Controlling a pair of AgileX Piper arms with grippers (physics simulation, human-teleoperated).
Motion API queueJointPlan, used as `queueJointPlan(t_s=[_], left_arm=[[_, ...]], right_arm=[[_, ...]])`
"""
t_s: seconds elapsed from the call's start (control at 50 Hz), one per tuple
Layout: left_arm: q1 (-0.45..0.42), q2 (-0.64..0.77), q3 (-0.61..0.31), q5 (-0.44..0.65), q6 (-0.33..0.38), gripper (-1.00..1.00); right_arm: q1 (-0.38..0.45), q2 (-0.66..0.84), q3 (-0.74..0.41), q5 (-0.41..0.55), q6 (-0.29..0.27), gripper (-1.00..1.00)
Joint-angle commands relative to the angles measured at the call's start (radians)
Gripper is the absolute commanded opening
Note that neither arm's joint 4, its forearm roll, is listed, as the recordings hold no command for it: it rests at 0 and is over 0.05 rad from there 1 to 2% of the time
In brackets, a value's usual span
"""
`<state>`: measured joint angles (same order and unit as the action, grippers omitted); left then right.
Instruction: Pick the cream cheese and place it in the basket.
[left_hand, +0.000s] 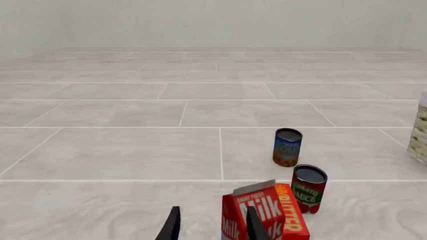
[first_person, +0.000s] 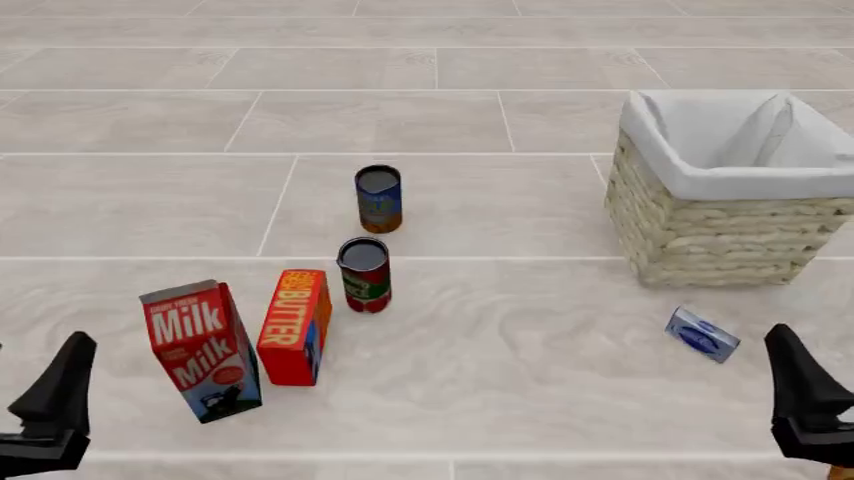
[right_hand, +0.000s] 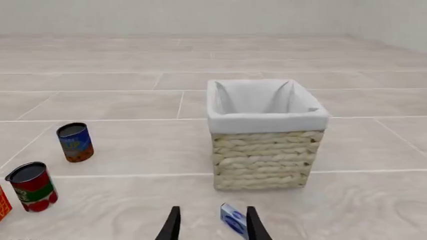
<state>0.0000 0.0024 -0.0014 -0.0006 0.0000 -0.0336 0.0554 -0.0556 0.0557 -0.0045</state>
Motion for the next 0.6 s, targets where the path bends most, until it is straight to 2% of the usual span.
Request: queueJointPlan(t_s=[0.02, 0.1, 0.12, 0.18, 0.32, 0.58, 0.6], left_arm=[[0.0, 0.005, -0.003, -0.001, 0.0, 1.0], [0.0, 0.005, -0.003, -0.001, 0.0, 1.0], [0.0, 0.005, -0.003, -0.001, 0.0, 1.0], [0.0, 0.005, -0.003, -0.001, 0.0, 1.0], [0.0, 0.005, -0.003, -0.001, 0.0, 1.0], [0.0, 0.005, -0.003, -0.001, 0.0, 1.0], [0.0, 0.005, -0.003, -0.001, 0.0, 1.0]], right_arm=[[0.035, -0.053, 0.049, -0.045, 0.018, 1.0], [0.031, -0.055, 0.034, -0.036, 0.019, 1.0], [0.01, -0.044, 0.029, -0.028, 0.0, 1.0], [0.019, -0.052, 0.007, -0.019, 0.018, 1.0], [0.009, -0.055, -0.038, 0.008, 0.011, 1.0], [0.026, -0.053, -0.13, 0.144, -0.013, 1.0], [0.027, -0.02, -0.126, 0.151, -0.013, 1.0]])
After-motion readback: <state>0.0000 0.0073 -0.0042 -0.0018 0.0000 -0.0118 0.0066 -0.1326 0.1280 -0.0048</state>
